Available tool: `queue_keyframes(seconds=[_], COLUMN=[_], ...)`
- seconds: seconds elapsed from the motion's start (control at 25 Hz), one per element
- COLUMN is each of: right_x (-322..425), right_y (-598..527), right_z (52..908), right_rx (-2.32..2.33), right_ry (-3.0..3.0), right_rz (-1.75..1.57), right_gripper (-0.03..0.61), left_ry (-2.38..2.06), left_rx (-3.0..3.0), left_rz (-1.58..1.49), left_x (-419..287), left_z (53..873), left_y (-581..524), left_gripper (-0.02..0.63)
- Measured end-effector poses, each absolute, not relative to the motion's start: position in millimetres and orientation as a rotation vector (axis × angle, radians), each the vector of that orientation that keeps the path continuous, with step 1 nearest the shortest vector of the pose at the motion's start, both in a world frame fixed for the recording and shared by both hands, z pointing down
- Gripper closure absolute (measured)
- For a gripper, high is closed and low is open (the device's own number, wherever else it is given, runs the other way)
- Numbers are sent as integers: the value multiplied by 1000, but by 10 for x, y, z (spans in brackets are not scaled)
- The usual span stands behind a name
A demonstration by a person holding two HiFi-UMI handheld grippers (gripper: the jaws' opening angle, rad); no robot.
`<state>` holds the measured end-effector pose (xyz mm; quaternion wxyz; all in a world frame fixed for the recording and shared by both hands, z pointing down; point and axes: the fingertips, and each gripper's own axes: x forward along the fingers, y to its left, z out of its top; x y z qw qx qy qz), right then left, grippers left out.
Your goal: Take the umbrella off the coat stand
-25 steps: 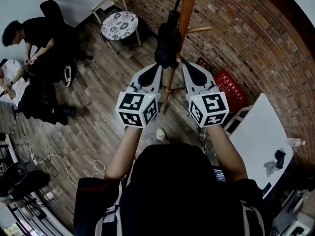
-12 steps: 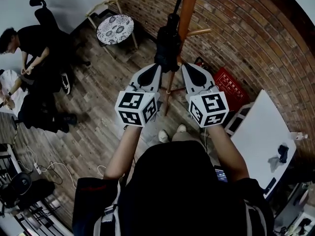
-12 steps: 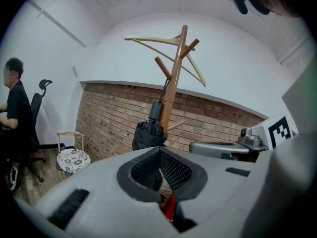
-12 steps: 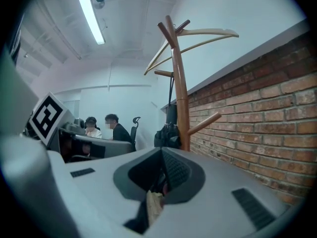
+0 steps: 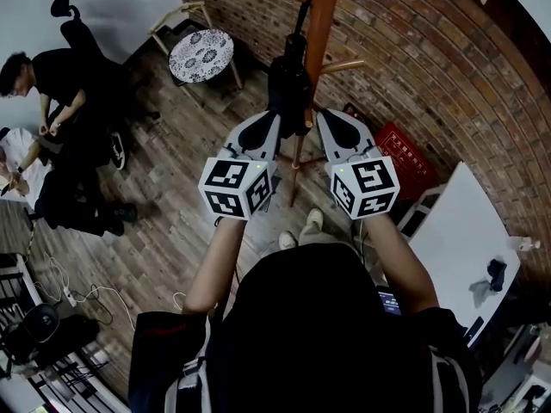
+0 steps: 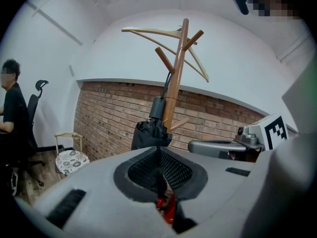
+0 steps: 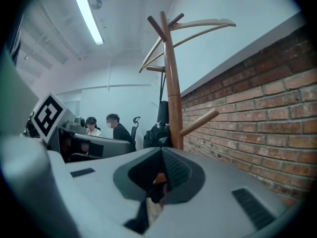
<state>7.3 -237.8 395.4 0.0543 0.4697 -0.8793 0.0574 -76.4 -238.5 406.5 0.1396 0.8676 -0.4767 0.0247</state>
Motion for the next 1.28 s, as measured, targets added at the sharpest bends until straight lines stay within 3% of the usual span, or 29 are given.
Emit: queue_keyframes(seconds=[0.24,0.8,1.28], right_x=[75,121,162], right_y=[-2553,-2721,-2803], right_z=[3961,4039,4033], right_rx=[1398,1369,1377], right_ry=[-2676,-2691,-2690], right_rz=[156,218,228], right_gripper=[551,551,551], left_ry=[-1381,-1302,-1321], left_rx=[2533,2571,2568], left_rz=[38,-14,15], left_x=[-772,-616,-557], left_z=[4027,4009,4020], left_y=[-2539,-2829,-3005], left_gripper=[593,300,230])
